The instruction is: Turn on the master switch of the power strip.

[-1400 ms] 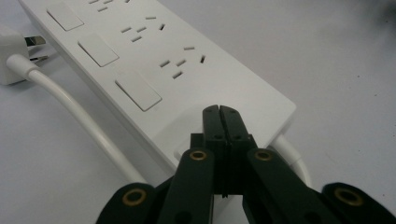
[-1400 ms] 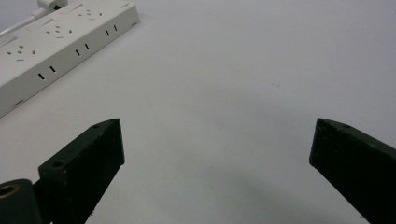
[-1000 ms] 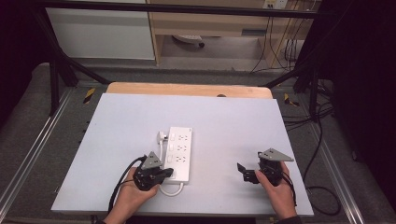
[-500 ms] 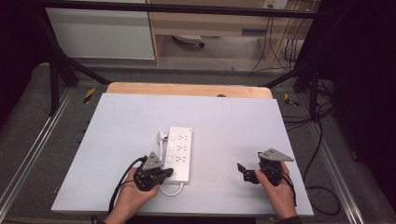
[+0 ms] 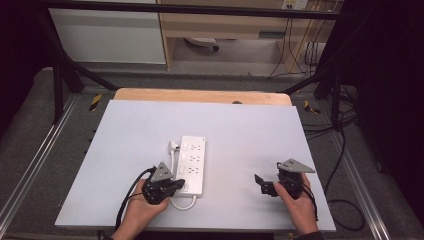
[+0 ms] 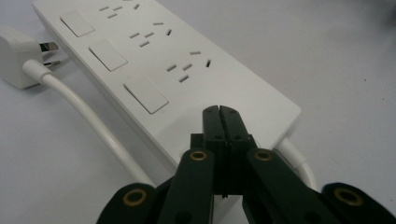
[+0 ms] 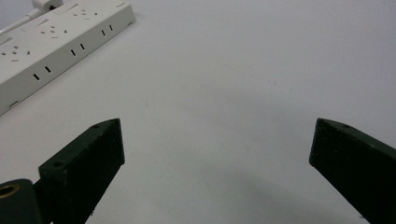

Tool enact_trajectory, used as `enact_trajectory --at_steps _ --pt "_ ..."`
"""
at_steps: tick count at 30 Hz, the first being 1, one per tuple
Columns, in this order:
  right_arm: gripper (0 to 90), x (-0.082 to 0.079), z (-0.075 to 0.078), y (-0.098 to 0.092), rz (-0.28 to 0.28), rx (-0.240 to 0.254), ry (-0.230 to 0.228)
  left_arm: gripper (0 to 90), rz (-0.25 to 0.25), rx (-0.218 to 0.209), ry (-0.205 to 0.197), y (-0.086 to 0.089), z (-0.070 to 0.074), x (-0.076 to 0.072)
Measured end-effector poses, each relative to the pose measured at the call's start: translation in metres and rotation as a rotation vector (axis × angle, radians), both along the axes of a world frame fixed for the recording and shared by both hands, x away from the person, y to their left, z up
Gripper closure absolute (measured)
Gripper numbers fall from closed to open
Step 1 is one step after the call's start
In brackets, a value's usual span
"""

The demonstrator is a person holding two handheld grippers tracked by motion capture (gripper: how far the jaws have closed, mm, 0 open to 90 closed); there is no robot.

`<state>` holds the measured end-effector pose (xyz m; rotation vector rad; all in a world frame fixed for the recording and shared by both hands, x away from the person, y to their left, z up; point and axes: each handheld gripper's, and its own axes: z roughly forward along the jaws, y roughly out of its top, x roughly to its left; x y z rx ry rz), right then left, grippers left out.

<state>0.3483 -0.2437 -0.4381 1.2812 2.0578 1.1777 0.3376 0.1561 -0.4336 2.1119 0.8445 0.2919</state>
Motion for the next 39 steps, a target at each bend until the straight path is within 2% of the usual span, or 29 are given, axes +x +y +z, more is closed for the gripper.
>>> enact_trajectory --at_steps 16,18,20,21,23,24,26,27,28,29,31,34,36,39 --pt "3.7 0.0003 0.0013 -0.0009 0.004 -0.003 -0.012 89.7 0.039 -0.100 -0.047 0.0085 0.0034 0.0031" --pt "3.6 0.0005 0.0013 -0.0010 0.004 -0.004 -0.013 76.9 0.068 -0.118 -0.066 0.0091 0.0053 0.0032" --pt "3.7 0.0004 0.0014 -0.0009 0.005 -0.004 -0.013 70.8 0.074 -0.125 -0.072 0.0093 0.0059 0.0031" --pt "3.7 0.0004 0.0014 -0.0009 0.005 -0.004 -0.013 70.8 0.073 -0.131 -0.078 0.0094 0.0064 0.0032" --pt "3.7 0.0003 0.0015 -0.0010 0.005 -0.003 -0.013 56.8 0.089 -0.131 -0.092 0.0093 0.0068 0.0034" --pt "3.7 0.0003 0.0015 -0.0010 0.005 -0.003 -0.013 56.8 0.095 -0.129 -0.097 0.0094 0.0070 0.0038" --pt "3.6 0.0004 0.0015 -0.0010 0.005 -0.004 -0.012 51.0 0.098 -0.145 -0.106 0.0092 0.0075 0.0043" --pt "3.7 0.0003 0.0015 -0.0010 0.005 -0.004 -0.013 42.9 0.104 -0.155 -0.120 0.0090 0.0083 0.0047" --pt "3.7 0.0003 0.0015 -0.0010 0.005 -0.004 -0.013 38.8 0.104 -0.155 -0.120 0.0090 0.0083 0.0047" --pt "3.7 0.0004 0.0014 -0.0010 0.006 -0.004 -0.013 38.8 0.110 -0.159 -0.124 0.0088 0.0087 0.0050" --pt "3.6 0.0004 0.0014 -0.0008 0.006 -0.004 -0.012 31.0 0.119 -0.160 -0.131 0.0082 0.0090 0.0055" --pt "3.6 0.0003 0.0014 -0.0007 0.008 -0.004 -0.010 11.1 0.138 -0.160 -0.119 0.0069 0.0087 0.0073" --pt "3.5 0.0004 0.0014 -0.0006 0.010 -0.003 -0.010 7.3 0.150 -0.163 -0.119 0.0068 0.0087 0.0082" --pt "3.4 0.0004 0.0013 -0.0005 0.010 -0.003 -0.009 6.9 0.166 -0.176 -0.120 0.0078 0.0097 0.0096"
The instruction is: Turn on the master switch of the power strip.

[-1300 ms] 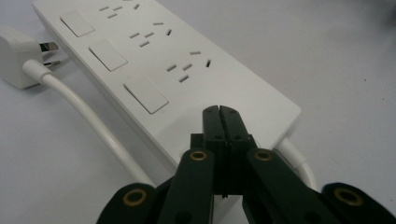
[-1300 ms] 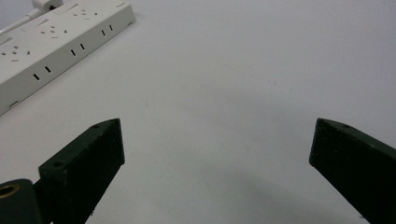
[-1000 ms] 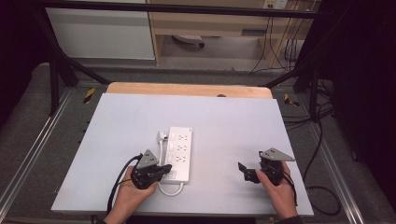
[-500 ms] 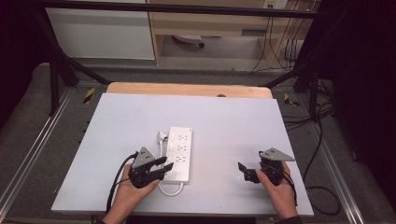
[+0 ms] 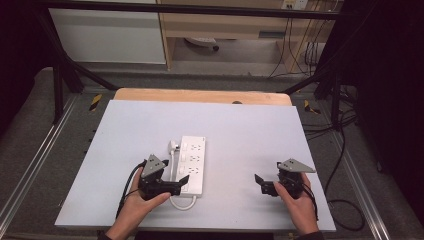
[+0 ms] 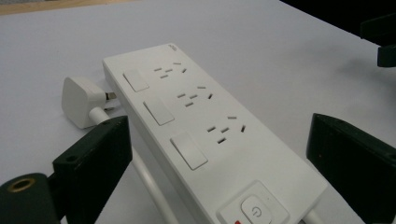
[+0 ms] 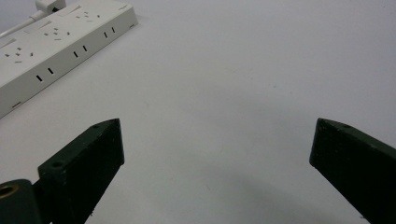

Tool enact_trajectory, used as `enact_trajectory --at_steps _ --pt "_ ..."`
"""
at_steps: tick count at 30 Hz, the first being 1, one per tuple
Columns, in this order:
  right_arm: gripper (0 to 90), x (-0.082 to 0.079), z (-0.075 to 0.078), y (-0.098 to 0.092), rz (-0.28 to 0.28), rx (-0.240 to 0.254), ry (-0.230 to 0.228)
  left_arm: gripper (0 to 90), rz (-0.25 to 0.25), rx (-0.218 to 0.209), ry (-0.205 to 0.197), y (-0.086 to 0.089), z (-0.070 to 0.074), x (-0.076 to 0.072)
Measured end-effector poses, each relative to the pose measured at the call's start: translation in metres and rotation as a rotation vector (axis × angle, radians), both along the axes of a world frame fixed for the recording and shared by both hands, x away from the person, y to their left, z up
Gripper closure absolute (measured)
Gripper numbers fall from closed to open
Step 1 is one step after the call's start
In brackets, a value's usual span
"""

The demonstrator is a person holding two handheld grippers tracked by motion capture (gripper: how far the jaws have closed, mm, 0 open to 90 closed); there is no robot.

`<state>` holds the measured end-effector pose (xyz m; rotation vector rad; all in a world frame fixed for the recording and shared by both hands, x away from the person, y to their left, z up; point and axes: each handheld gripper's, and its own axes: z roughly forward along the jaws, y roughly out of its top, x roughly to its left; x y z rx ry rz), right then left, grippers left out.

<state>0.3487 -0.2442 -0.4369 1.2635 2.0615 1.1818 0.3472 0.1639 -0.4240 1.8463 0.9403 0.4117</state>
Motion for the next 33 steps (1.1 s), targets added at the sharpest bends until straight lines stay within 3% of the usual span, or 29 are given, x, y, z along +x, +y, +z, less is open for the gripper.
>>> enact_trajectory --at_steps 8,13,33 --pt "2.7 0.000 0.000 0.000 0.002 0.002 -0.002 7.0 0.020 -0.027 -0.039 0.010 0.007 0.000" --pt "2.5 -0.001 0.000 -0.001 0.005 0.007 -0.004 7.5 0.042 -0.031 -0.040 0.018 0.012 0.000" --pt "2.4 -0.001 0.001 -0.001 0.008 0.011 -0.004 6.3 0.047 -0.060 -0.068 0.051 0.040 -0.007"
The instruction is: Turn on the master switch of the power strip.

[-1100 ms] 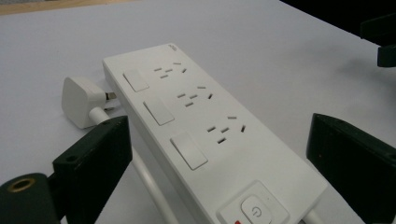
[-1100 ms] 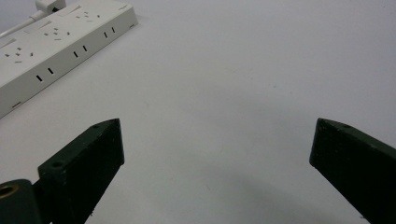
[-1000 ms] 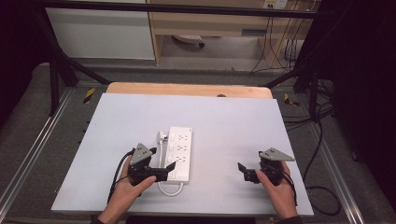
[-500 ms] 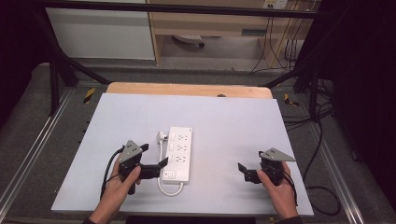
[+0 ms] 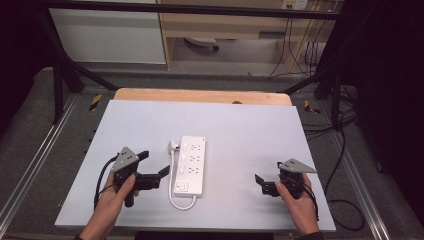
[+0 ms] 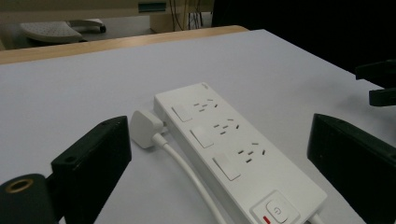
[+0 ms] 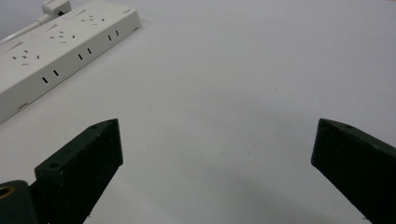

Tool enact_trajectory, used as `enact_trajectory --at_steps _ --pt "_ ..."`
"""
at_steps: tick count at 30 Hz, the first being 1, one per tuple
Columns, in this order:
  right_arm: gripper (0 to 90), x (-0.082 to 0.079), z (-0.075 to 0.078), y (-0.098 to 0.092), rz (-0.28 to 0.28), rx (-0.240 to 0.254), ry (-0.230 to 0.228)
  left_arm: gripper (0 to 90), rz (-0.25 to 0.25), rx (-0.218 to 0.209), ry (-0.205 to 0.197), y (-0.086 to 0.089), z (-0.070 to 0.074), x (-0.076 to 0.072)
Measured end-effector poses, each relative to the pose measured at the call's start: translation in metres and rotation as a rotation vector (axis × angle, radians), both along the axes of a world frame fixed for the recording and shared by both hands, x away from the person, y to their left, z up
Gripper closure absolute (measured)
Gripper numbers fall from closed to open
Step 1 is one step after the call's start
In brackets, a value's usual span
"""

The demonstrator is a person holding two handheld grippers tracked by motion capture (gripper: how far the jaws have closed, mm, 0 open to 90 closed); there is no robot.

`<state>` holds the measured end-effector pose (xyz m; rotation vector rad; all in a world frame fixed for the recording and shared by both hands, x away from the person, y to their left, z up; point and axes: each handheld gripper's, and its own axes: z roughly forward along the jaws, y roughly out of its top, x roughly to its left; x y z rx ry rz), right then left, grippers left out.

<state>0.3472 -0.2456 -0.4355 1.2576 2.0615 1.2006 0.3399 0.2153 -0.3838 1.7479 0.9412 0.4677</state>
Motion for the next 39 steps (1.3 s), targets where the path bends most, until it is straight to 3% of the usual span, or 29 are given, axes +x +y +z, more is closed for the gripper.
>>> enact_trajectory --at_steps 15,26,39 --pt "2.3 0.000 0.000 0.000 0.002 0.000 -0.003 5.9 0.028 -0.009 -0.012 0.030 0.010 -0.011" --pt "2.3 0.000 0.000 0.000 -0.002 -0.004 -0.002 6.0 0.046 -0.040 -0.024 0.045 0.014 -0.014" --pt "2.4 0.000 0.000 0.000 0.000 -0.001 -0.001 6.4 0.096 -0.050 -0.037 0.072 0.014 -0.016"
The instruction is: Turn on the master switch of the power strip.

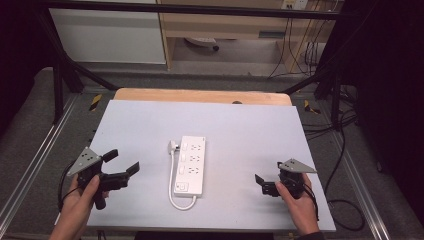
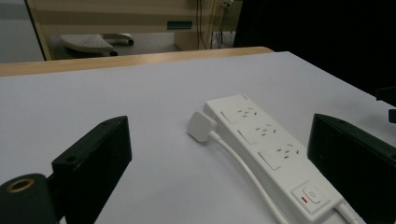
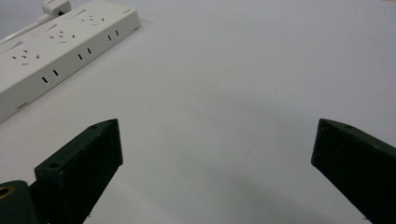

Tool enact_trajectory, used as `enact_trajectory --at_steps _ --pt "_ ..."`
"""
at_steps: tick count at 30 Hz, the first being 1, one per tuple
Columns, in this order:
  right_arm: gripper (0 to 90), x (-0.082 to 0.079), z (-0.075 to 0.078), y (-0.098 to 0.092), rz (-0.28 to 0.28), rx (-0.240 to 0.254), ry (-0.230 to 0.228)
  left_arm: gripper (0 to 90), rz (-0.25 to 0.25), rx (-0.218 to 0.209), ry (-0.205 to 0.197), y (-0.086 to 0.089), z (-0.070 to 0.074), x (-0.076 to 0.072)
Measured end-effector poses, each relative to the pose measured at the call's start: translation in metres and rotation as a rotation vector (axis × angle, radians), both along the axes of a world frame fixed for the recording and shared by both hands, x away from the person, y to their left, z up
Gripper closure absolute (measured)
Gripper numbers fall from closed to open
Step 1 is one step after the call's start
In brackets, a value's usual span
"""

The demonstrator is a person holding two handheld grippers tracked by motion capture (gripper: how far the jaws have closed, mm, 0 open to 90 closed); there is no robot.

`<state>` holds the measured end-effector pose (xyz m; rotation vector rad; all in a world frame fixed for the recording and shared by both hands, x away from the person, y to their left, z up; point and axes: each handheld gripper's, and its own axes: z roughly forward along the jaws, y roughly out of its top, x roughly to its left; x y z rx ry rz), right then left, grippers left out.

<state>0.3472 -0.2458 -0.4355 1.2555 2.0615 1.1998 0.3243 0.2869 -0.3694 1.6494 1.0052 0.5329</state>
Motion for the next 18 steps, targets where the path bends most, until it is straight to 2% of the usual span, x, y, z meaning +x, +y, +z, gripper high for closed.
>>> enact_trajectory --at_steps 13,18 --pt "2.4 0.000 0.000 0.000 -0.005 -0.001 0.003 6.5 0.037 0.000 -0.005 0.021 -0.002 -0.006" --pt "2.4 0.000 0.000 0.000 -0.003 0.000 0.002 6.6 0.058 -0.012 -0.007 0.029 -0.003 -0.008"
